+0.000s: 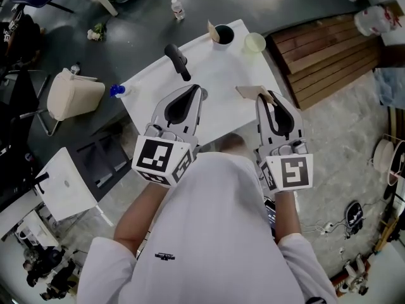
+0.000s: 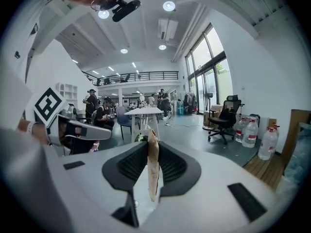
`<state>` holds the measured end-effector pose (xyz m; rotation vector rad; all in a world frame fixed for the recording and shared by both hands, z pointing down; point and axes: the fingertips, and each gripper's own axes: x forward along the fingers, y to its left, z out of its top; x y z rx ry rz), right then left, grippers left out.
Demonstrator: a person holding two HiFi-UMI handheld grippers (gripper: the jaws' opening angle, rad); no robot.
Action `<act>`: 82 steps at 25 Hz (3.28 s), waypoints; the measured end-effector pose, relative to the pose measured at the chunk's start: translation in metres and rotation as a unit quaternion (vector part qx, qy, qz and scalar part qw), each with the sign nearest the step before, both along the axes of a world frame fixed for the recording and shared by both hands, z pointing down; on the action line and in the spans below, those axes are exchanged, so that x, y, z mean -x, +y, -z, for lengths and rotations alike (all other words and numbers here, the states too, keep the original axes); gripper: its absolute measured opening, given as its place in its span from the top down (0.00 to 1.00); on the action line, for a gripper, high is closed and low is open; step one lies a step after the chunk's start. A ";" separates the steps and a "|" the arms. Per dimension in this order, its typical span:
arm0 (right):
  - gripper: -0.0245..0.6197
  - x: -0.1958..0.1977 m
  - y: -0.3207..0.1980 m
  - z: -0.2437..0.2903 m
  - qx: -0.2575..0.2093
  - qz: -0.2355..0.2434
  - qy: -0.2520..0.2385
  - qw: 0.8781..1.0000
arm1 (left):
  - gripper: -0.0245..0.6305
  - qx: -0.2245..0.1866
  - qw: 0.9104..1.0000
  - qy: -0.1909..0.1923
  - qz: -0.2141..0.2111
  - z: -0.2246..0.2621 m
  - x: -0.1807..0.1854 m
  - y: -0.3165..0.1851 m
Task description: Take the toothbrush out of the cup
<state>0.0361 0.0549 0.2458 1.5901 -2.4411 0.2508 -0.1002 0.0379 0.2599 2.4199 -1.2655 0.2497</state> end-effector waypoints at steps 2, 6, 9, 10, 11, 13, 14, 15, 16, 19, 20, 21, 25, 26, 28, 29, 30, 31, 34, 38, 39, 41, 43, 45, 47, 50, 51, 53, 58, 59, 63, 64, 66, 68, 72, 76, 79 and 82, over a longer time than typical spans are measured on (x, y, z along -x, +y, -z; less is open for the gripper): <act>0.87 -0.001 0.003 -0.001 0.002 -0.003 0.002 1.000 | 0.95 0.001 1.000 0.004 0.001 0.002 0.003 0.005; 0.87 -0.006 0.002 0.000 0.001 -0.013 0.002 1.000 | 0.95 0.002 1.000 0.005 0.004 0.002 0.007 0.005; 0.87 -0.008 -0.002 0.004 -0.006 -0.016 0.004 1.000 | 0.96 0.005 1.000 0.004 0.000 0.001 0.005 0.004; 0.87 -0.009 -0.004 0.005 -0.009 -0.015 0.006 1.000 | 0.96 0.006 1.000 0.004 -0.002 0.001 0.003 0.003; 0.87 -0.010 -0.007 0.006 -0.011 -0.014 0.007 1.000 | 0.96 0.007 1.000 0.004 -0.003 0.000 0.002 0.002; 0.87 -0.014 -0.013 0.008 -0.016 -0.013 0.010 1.000 | 0.96 0.009 1.000 0.003 -0.007 -0.001 -0.004 0.000; 0.87 -0.017 -0.017 0.008 -0.017 -0.013 0.011 1.000 | 0.96 0.010 1.000 0.003 -0.008 -0.002 -0.007 -0.002; 0.87 -0.020 -0.021 0.009 -0.019 -0.013 0.012 1.000 | 0.96 0.011 1.000 0.003 -0.010 -0.003 -0.010 -0.003; 0.87 -0.022 -0.025 0.009 -0.021 -0.014 0.012 1.000 | 0.96 0.011 1.000 0.003 -0.011 -0.004 -0.013 -0.006; 0.87 -0.030 -0.039 0.010 -0.026 -0.015 0.010 0.999 | 0.96 0.012 1.000 0.003 -0.011 -0.004 -0.021 -0.014; 0.87 -0.033 -0.044 0.011 -0.028 -0.016 0.009 0.999 | 0.96 0.013 1.000 0.003 -0.011 -0.005 -0.023 -0.017; 0.87 -0.035 -0.048 0.011 -0.029 -0.016 0.009 0.999 | 0.96 0.013 1.000 0.002 -0.010 -0.005 -0.026 -0.020; 0.87 -0.042 -0.065 0.008 -0.032 -0.013 0.007 0.999 | 0.95 0.014 1.000 0.003 -0.006 -0.007 -0.034 -0.031; 0.87 -0.043 -0.070 0.007 -0.033 -0.012 0.007 0.999 | 0.96 0.015 1.000 0.003 -0.004 -0.008 -0.035 -0.035; 0.87 -0.046 -0.080 0.005 -0.033 -0.010 0.006 0.999 | 0.96 0.017 1.000 0.002 0.000 -0.011 -0.039 -0.042; 0.87 -0.048 -0.085 0.004 -0.033 -0.009 0.005 0.999 | 0.96 0.017 1.000 0.000 0.001 -0.012 -0.041 -0.045; 0.87 -0.050 -0.090 0.003 -0.032 -0.009 0.004 0.999 | 0.96 0.018 1.000 -0.001 0.003 -0.013 -0.043 -0.048; 0.87 -0.052 -0.095 0.001 -0.032 -0.009 0.003 0.999 | 0.96 0.019 1.000 -0.002 0.004 -0.015 -0.045 -0.052; 0.87 -0.060 -0.111 -0.005 -0.029 -0.012 -0.002 1.000 | 0.96 0.025 1.000 -0.002 0.008 -0.022 -0.051 -0.062; 0.87 -0.069 -0.129 -0.018 -0.022 -0.014 -0.008 1.000 | 0.96 0.029 0.999 -0.005 0.014 -0.033 -0.060 -0.075; 0.87 -0.072 -0.133 -0.020 -0.019 -0.015 -0.009 1.000 | 0.96 0.031 0.999 -0.005 0.016 -0.035 -0.062 -0.078; 0.87 -0.075 -0.141 -0.025 -0.017 -0.017 -0.011 1.000 | 0.96 0.034 0.999 -0.006 0.016 -0.040 -0.066 -0.084; 0.87 -0.078 -0.150 -0.030 -0.017 -0.020 -0.013 1.000 | 0.96 0.035 0.999 -0.007 0.014 -0.045 -0.069 -0.090; 0.87 -0.079 -0.158 -0.037 -0.016 -0.021 -0.015 1.000 | 0.96 0.037 0.999 -0.007 0.013 -0.051 -0.071 -0.094; 0.87 -0.081 -0.164 -0.042 -0.015 -0.023 -0.016 1.000 | 0.96 0.040 0.999 -0.008 0.013 -0.055 -0.074 -0.098; 0.87 -0.081 -0.171 -0.055 -0.011 -0.027 -0.019 0.999 | 0.96 0.044 0.999 -0.009 0.013 -0.065 -0.076 -0.102; 0.87 -0.081 -0.173 -0.060 -0.008 -0.028 -0.021 0.999 | 0.96 0.046 0.999 -0.009 0.012 -0.068 -0.077 -0.103; 0.87 -0.082 -0.177 -0.071 0.000 -0.032 -0.024 0.999 | 0.96 0.050 0.999 -0.010 0.011 -0.074 -0.079 -0.106; 0.87 -0.084 -0.181 -0.098 0.021 -0.035 -0.032 0.999 | 0.96 0.058 0.998 -0.015 0.012 -0.085 -0.082 -0.111; 0.87 -0.084 -0.182 -0.104 0.026 -0.036 -0.034 0.998 | 0.96 0.060 0.998 -0.015 0.013 -0.087 -0.082 -0.112; 0.87 -0.084 -0.185 -0.123 0.039 -0.039 -0.038 0.998 | 0.96 0.068 0.997 -0.015 0.016 -0.099 -0.084 -0.114; 0.87 -0.084 -0.186 -0.127 0.042 -0.040 -0.040 0.998 | 0.96 0.070 0.997 -0.016 0.017 -0.102 -0.084 -0.115; 0.87 -0.084 -0.189 -0.135 0.048 -0.041 -0.043 0.997 | 0.96 0.073 0.997 -0.016 0.018 -0.106 -0.084 -0.116; 0.87 -0.083 -0.192 -0.142 0.053 -0.041 -0.046 0.997 | 0.96 0.076 0.997 -0.016 0.018 -0.110 -0.084 -0.117; 0.87 -0.083 -0.197 -0.156 0.064 -0.042 -0.045 0.996 | 0.95 0.082 0.996 -0.017 0.018 -0.118 -0.085 -0.119; 0.87 -0.083 -0.198 -0.168 0.072 -0.049 -0.046 0.995 | 0.96 0.087 0.996 -0.018 0.016 -0.125 -0.087 -0.119; 0.87 -0.085 -0.198 -0.172 0.075 -0.053 -0.045 0.995 | 0.96 0.088 0.996 -0.020 0.012 -0.128 -0.088 -0.117; 0.82 -0.088 -0.198 -0.173 0.077 -0.059 -0.042 0.994 | 0.96 0.088 0.996 -0.020 0.009 -0.127 -0.090 -0.116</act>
